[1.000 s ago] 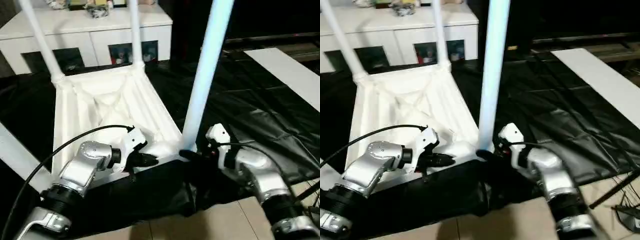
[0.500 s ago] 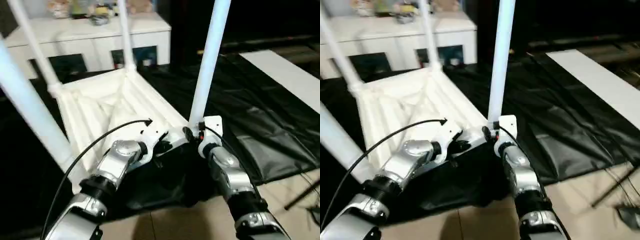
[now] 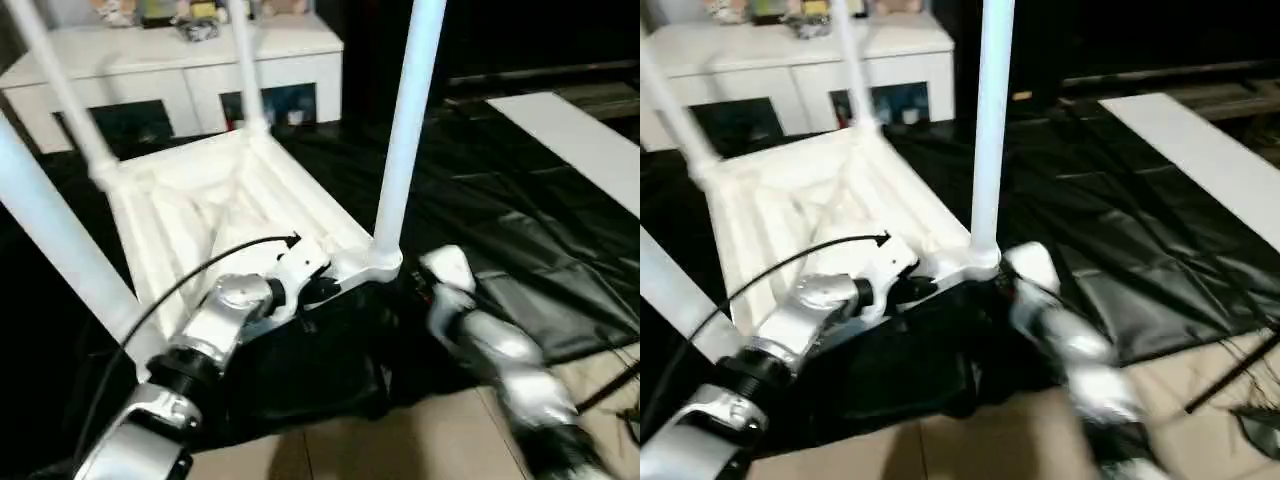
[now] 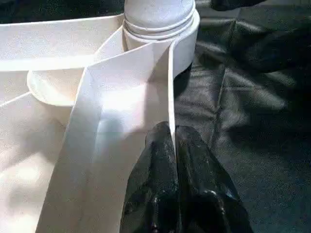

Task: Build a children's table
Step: Rotate leg to tighten

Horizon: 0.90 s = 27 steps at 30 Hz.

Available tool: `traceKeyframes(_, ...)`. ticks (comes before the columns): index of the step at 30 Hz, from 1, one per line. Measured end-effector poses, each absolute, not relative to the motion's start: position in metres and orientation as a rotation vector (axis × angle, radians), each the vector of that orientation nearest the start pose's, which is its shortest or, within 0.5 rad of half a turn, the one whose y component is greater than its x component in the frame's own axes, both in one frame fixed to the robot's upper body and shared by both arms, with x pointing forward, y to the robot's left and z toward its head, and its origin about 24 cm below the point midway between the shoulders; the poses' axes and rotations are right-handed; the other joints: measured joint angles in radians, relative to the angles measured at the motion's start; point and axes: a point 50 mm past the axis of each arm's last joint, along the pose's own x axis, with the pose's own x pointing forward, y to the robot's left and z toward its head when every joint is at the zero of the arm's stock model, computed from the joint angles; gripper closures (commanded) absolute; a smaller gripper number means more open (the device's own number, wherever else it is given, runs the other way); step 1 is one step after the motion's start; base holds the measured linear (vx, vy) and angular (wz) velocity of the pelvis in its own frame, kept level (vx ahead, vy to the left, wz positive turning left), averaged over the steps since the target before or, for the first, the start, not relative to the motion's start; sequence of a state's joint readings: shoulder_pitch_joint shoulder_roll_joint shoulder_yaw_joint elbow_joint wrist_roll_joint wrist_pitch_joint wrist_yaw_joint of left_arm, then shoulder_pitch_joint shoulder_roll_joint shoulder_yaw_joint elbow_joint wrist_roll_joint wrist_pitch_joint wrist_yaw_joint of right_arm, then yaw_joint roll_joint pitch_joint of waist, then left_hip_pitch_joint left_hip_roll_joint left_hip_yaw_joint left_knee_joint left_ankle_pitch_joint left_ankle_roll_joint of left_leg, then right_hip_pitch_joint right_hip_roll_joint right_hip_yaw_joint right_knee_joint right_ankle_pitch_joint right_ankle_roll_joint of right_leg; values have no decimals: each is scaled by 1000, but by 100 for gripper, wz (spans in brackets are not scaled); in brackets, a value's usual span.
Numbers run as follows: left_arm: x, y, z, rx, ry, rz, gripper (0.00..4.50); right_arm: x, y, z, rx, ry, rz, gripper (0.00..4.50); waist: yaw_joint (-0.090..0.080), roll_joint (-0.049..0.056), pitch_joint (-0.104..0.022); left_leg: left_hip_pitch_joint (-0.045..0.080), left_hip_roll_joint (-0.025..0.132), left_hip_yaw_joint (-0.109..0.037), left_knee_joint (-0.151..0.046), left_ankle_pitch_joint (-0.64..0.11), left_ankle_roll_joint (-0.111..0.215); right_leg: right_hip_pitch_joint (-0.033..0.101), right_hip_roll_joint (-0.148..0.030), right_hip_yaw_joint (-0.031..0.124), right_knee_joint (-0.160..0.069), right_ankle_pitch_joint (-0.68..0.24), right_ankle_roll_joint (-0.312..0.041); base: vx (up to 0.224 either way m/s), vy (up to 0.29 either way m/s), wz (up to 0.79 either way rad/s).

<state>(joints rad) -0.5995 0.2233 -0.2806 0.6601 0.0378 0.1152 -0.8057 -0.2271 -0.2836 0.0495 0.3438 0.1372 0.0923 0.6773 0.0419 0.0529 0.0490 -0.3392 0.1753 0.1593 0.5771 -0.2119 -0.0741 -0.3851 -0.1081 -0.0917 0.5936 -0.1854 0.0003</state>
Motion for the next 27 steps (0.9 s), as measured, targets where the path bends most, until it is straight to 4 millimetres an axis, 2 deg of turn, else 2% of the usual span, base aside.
traceKeyframes(4, 325, 104, 39, 405, 358, -1131, 450, 265, -181, 18, -94, 306, 803, 71, 8, 10, -4, -5, 3, 2, 0, 0, 0, -1, 1, 0, 1, 3, -2, 41, -8, 6)
traceKeyframes(6, 324, 110, 41, 417, 356, -1187, 450, 260, -186, 19, -91, 314, 833, 71, 11, 12, -6, -10, 5, 3, 2, 3, 5, -3, 2, -2, 0, 1, 0, 25, 0, 2)
traceKeyframes(10, 321, 117, 42, 420, 370, -1255, 450, 260, -184, 26, -86, 291, 858, 71, 17, 13, -6, -13, 6, 6, 4, 6, 10, -4, 1, -1, -1, -1, -2, 0, 0, 0)
traceKeyframes(12, 319, 120, 43, 422, 380, -1287, 450, 260, -181, 29, -75, 285, 879, 71, 23, 13, -6, -13, 7, 10, 5, 6, 10, -4, -1, -1, -1, -2, -2, 0, 0, 0)
traceKeyframes(25, 314, 139, 44, 424, 400, -1338, 450, 252, -171, 32, -57, 296, 969, 71, 16, 0, -3, -13, 7, 12, 6, 2, 4, -4, -2, 0, 0, -2, -1, 0, 0, 0)
traceKeyframes(26, 313, 139, 44, 424, 395, -1336, 422, 252, -171, 32, -57, 296, 971, 69, 16, -1, -3, -13, 8, 12, 6, 2, 5, -4, -1, 0, 0, -2, -1, 0, 0, 0)
traceKeyframes(27, 312, 140, 44, 424, 389, -1334, 422, 252, -171, 32, -57, 296, 972, 69, 16, -2, -2, -13, 8, 12, 6, 2, 5, -4, -1, -1, 0, -2, -1, 0, 0, 0)
